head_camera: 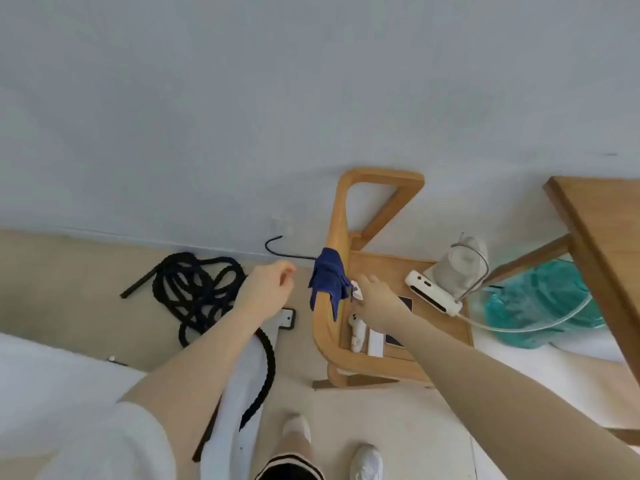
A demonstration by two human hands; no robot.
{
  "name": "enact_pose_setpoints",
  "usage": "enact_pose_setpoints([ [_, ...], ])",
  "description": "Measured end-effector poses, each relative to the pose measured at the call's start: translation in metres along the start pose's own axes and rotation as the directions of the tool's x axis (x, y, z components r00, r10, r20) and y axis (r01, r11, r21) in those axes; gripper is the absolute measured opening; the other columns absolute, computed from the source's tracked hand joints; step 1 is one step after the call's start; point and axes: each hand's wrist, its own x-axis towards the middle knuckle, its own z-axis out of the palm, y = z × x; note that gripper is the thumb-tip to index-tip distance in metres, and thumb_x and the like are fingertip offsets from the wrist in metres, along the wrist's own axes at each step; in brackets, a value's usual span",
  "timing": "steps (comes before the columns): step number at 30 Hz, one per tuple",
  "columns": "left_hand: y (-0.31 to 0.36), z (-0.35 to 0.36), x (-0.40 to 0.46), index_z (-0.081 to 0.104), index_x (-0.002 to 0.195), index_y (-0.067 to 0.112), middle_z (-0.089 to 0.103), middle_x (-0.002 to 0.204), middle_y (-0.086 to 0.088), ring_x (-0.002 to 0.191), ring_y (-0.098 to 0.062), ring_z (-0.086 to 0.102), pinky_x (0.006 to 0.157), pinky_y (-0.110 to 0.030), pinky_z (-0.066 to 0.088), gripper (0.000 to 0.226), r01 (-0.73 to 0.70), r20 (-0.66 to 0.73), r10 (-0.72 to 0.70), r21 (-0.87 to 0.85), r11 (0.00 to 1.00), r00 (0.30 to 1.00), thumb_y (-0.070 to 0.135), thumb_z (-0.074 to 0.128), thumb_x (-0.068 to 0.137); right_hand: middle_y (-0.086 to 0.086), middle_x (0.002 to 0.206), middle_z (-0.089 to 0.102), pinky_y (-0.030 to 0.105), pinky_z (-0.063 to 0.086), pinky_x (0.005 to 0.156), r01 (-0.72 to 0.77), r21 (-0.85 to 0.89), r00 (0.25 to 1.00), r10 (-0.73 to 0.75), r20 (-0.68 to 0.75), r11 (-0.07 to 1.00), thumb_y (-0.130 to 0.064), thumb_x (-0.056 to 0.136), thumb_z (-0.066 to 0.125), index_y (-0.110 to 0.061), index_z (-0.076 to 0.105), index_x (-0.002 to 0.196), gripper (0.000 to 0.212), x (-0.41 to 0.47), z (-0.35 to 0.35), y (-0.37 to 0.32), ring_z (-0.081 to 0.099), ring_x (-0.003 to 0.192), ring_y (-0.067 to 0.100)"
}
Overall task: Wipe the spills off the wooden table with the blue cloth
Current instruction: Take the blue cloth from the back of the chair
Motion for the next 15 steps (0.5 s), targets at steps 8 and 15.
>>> enact_pose_setpoints([
  [8,-0.037,0.019,0.083,0.054,0.123,0.015,0.067,0.105,-0.004,0.09,-0.017,0.062,0.082,-0.032,0.051,0.029,0.003,0.1,0.0,-0.037,0.999,0.995,0.016,0.045,0.095,0.017,0.127,0.047,0.039,0.043,0.083,-0.159,0.159,0.985,0.167,-0.035,0.974,-0.019,0.098,0.034,-0.005,0.028,0.136,0.041,0.108,0.013,-0.009,0.051,0.105,0.033],
  [15,-0.058,0.029,0.128,0.046,0.13,0.017,0.067,0.1,-0.005,0.089,-0.018,0.063,0.085,-0.036,0.052,0.035,0.002,0.254,0.004,-0.023,1.0,0.967,0.017,0.045,0.095,0.019,0.11,0.054,0.045,0.049,0.08,-0.349,0.237,0.935,0.355,0.018,0.907,-0.02,0.095,0.043,-0.003,0.039,0.119,0.029,0.158,0.039,0.003,0.056,0.095,0.034],
])
